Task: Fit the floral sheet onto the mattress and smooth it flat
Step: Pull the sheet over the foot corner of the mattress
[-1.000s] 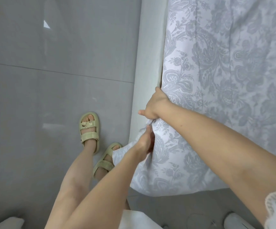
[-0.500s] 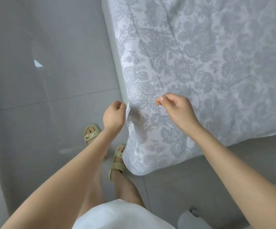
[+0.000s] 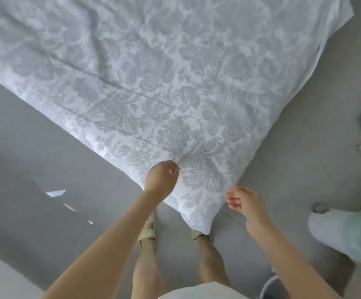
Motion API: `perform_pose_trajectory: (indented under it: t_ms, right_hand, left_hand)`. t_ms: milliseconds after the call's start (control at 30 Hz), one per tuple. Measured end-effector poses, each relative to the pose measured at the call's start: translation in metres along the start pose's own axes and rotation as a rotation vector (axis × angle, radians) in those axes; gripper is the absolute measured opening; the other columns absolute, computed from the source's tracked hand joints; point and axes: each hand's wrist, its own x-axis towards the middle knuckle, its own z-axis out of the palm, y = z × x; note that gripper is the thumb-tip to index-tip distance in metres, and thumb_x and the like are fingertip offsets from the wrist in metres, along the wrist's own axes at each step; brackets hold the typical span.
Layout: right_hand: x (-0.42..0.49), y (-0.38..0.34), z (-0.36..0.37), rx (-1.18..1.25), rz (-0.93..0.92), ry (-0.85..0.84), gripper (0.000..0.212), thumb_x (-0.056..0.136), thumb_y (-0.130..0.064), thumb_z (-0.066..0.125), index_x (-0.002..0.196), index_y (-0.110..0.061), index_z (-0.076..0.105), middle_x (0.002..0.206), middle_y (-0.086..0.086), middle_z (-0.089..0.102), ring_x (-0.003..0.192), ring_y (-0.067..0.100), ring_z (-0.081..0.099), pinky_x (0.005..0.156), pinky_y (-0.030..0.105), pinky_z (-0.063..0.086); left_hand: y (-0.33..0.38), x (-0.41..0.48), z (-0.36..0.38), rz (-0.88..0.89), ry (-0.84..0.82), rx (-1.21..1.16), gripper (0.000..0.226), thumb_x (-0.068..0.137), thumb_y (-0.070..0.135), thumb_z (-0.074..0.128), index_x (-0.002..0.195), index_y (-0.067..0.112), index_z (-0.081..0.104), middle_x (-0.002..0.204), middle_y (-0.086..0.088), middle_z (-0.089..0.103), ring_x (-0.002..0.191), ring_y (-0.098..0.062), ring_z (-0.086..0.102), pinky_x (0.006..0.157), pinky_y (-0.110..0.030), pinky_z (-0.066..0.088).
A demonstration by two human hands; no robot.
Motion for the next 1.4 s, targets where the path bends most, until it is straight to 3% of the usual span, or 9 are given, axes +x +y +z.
perform_pose_trajectory:
  t_ms: [200, 367, 733, 867, 1000, 1133, 1233, 1300, 1400]
  right_hand:
    - [-0.008, 0.044, 0.014, 0.283, 0.174, 0.151, 0.009, 0.09, -0.008, 0.056, 0.09, -0.002, 0.063, 0.074, 0.011, 0.063, 0.064, 0.019, 0.059, 0.061, 0.027, 0.052]
    - [-0.023, 0.078, 0.012, 0.614, 0.363, 0.256, 0.013, 0.091, -0.005, 0.054, 0.078, -0.004, 0.058, 0.071, 0.012, 0.06, 0.061, 0.019, 0.054, 0.059, 0.027, 0.048]
    - [-0.01, 0.151, 0.009, 1.075, 0.622, 0.159, 0.012, 0.092, -0.009, 0.052, 0.099, 0.0, 0.057, 0.082, 0.018, 0.066, 0.07, 0.026, 0.064, 0.062, 0.034, 0.057]
    - [-0.01, 0.172, 0.017, 1.14, 0.702, 0.151, 0.015, 0.094, -0.015, 0.054, 0.089, -0.001, 0.059, 0.08, 0.014, 0.064, 0.069, 0.024, 0.062, 0.074, 0.039, 0.055]
    - [-0.015, 0.207, 0.059, 1.186, 0.641, 0.092, 0.043, 0.077, -0.052, 0.071, 0.108, -0.022, 0.065, 0.101, 0.001, 0.073, 0.092, 0.015, 0.07, 0.086, 0.041, 0.054]
    - [-0.016, 0.174, 0.071, 1.24, 0.599, 0.087, 0.02, 0.096, -0.015, 0.043, 0.101, -0.007, 0.062, 0.102, 0.006, 0.064, 0.102, 0.021, 0.06, 0.097, 0.038, 0.046]
    - [-0.011, 0.16, 0.099, 1.267, 0.596, 0.222, 0.022, 0.094, -0.016, 0.043, 0.09, -0.009, 0.063, 0.093, 0.005, 0.061, 0.106, 0.032, 0.059, 0.097, 0.042, 0.046]
    - [-0.008, 0.155, 0.121, 1.295, 0.585, 0.328, 0.023, 0.093, -0.02, 0.044, 0.083, -0.014, 0.064, 0.087, 0.003, 0.062, 0.093, 0.033, 0.063, 0.088, 0.041, 0.05]
    - [-0.003, 0.147, 0.145, 1.333, 0.505, 0.498, 0.028, 0.094, -0.02, 0.041, 0.074, -0.011, 0.058, 0.071, -0.001, 0.054, 0.07, 0.018, 0.049, 0.069, 0.034, 0.039]
  left_hand:
    - [0.026, 0.019, 0.007, 0.29, -0.174, 0.312, 0.023, 0.095, 0.022, 0.044, 0.101, 0.017, 0.066, 0.103, 0.001, 0.064, 0.094, -0.017, 0.058, 0.077, -0.026, 0.044]
    - [0.06, 0.028, 0.043, 0.623, -0.332, 0.556, 0.024, 0.095, 0.022, 0.045, 0.103, 0.019, 0.067, 0.105, 0.004, 0.066, 0.099, -0.017, 0.058, 0.08, -0.018, 0.036]
    - [0.133, 0.035, 0.162, 1.099, -0.689, 1.112, 0.03, 0.098, 0.025, 0.04, 0.116, 0.024, 0.064, 0.114, 0.005, 0.066, 0.109, -0.017, 0.056, 0.095, -0.028, 0.04]
    - [0.121, 0.034, 0.201, 1.155, -0.856, 1.425, 0.032, 0.097, 0.029, 0.037, 0.106, 0.021, 0.066, 0.101, 0.0, 0.069, 0.096, -0.021, 0.06, 0.087, -0.037, 0.048]
    - [0.095, 0.039, 0.22, 1.103, -1.023, 1.693, 0.047, 0.099, 0.038, 0.029, 0.089, 0.012, 0.066, 0.084, -0.004, 0.067, 0.082, -0.021, 0.06, 0.075, -0.03, 0.044]
    - [0.071, 0.041, 0.221, 1.144, -1.077, 1.798, 0.061, 0.1, 0.044, 0.02, 0.079, 0.011, 0.067, 0.076, -0.006, 0.066, 0.074, -0.021, 0.06, 0.074, -0.03, 0.044]
    - [0.053, 0.03, 0.221, 1.229, -1.2, 1.815, 0.061, 0.1, 0.043, 0.018, 0.061, 0.009, 0.051, 0.059, -0.004, 0.05, 0.059, -0.018, 0.049, 0.072, -0.036, 0.047]
    - [0.044, 0.023, 0.22, 1.308, -1.245, 1.846, 0.06, 0.101, 0.042, 0.018, 0.062, 0.009, 0.049, 0.06, -0.007, 0.051, 0.058, -0.019, 0.05, 0.069, -0.036, 0.045]
    - [0.038, 0.017, 0.215, 1.484, -1.231, 1.883, 0.044, 0.102, 0.036, 0.018, 0.069, 0.017, 0.038, 0.071, -0.011, 0.06, 0.068, -0.024, 0.058, 0.072, -0.036, 0.045]
